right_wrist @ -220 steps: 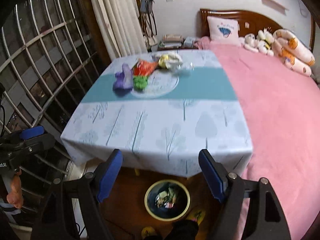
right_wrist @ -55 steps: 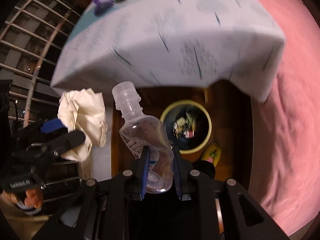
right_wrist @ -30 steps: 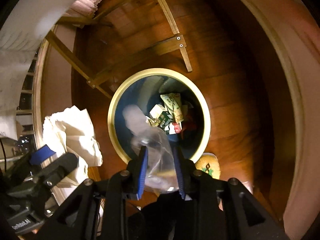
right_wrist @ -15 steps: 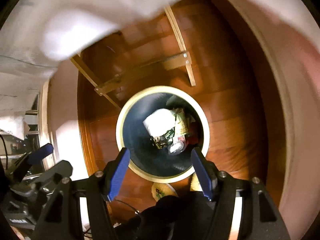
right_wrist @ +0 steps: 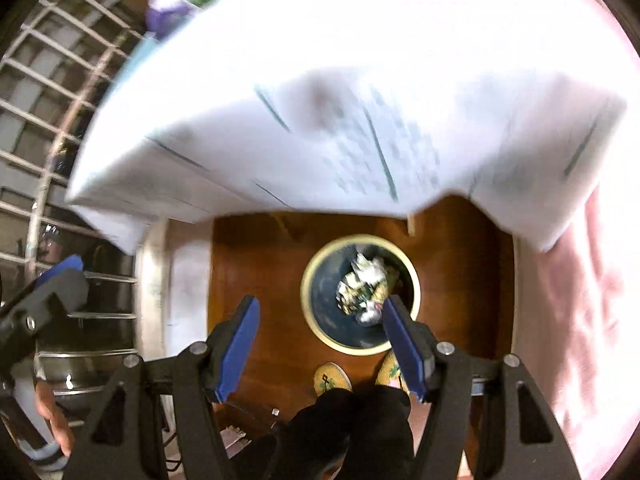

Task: Collect trash
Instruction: 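Raise both tools back toward the table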

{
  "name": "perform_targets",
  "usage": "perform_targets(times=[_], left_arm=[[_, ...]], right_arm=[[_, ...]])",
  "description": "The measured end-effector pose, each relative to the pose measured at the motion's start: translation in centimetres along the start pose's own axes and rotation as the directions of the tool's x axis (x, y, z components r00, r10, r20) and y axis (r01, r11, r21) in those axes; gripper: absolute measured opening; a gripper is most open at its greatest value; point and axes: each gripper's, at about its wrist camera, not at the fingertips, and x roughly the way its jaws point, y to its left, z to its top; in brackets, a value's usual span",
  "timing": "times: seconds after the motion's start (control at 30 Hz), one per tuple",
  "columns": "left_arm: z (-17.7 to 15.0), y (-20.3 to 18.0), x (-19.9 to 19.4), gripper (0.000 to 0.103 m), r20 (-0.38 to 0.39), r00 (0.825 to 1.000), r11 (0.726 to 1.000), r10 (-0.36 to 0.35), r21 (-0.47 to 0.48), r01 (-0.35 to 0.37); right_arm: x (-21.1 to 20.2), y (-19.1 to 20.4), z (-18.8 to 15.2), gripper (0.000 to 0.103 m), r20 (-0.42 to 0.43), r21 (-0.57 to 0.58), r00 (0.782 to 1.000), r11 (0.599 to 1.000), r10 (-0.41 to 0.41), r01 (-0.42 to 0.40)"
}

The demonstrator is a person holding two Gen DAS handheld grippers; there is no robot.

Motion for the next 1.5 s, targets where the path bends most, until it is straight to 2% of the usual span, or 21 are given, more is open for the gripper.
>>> perform_targets(times=[0.23, 0.33, 0.53, 0.63, 0.83, 1.03, 1.27, 1.33, 1.5], left_arm=[[3.8, -1.0, -8.2, 0.101, 0.126, 0.991, 0.999, 0.040, -0.038, -0.036], [5.5, -1.5, -11.3, 0.101, 0.182, 0.979, 0.995, 0.095, -0.052, -0.087], [8.3, -2.4, -14.6, 0.101, 0.253, 0.951, 0.982, 0.176, -0.116, -0.151], [9.8, -2.3, -15.3, 0.101, 0.263, 0.950, 0.978, 0.169, -0.162, -0.129], [12.4, -1.5, -13.5, 0.101, 0.232, 0.959, 0.973, 0.162, -0.199, -0.116], [16.6, 0.3, -10.1, 0.101, 0.188, 0.971, 0.969, 0.147, -0.226, -0.103], [23.8, 3.9, -2.4, 0.101, 0.070, 0.996, 0.967, 0.058, -0.253, -0.038], [25.6, 5.0, -0.1, 0.101, 0.041, 0.999, 0.962, 0.025, -0.271, -0.013], [29.3, 7.7, 5.7, 0.101, -0.030, 1.000, 0.954, -0.009, -0.301, -0.001]], right_arm=[[-7.7, 2.9, 3.6, 0.064, 0.114, -0.158, 0.993, 0.987, 0.033, -0.015], [-10.0, 4.0, 5.3, 0.064, 0.174, -0.193, 0.984, 0.981, 0.043, -0.009], [-13.7, 4.9, 7.9, 0.064, 0.241, -0.244, 0.965, 0.969, 0.098, -0.037], [-14.9, 5.4, 9.3, 0.064, 0.263, -0.281, 0.959, 0.959, 0.104, -0.027], [-14.7, 6.7, 12.5, 0.064, 0.277, -0.310, 0.955, 0.951, 0.108, -0.018], [-13.0, 8.0, 16.5, 0.064, 0.280, -0.307, 0.953, 0.951, 0.113, -0.023], [-9.6, 9.2, 22.0, 0.064, 0.269, -0.227, 0.960, 0.974, 0.076, -0.013], [-8.3, 9.5, 23.7, 0.064, 0.257, -0.198, 0.964, 0.980, 0.067, -0.016], [-4.8, 10.3, 27.8, 0.064, 0.230, -0.142, 0.972, 0.990, 0.040, -0.007]])
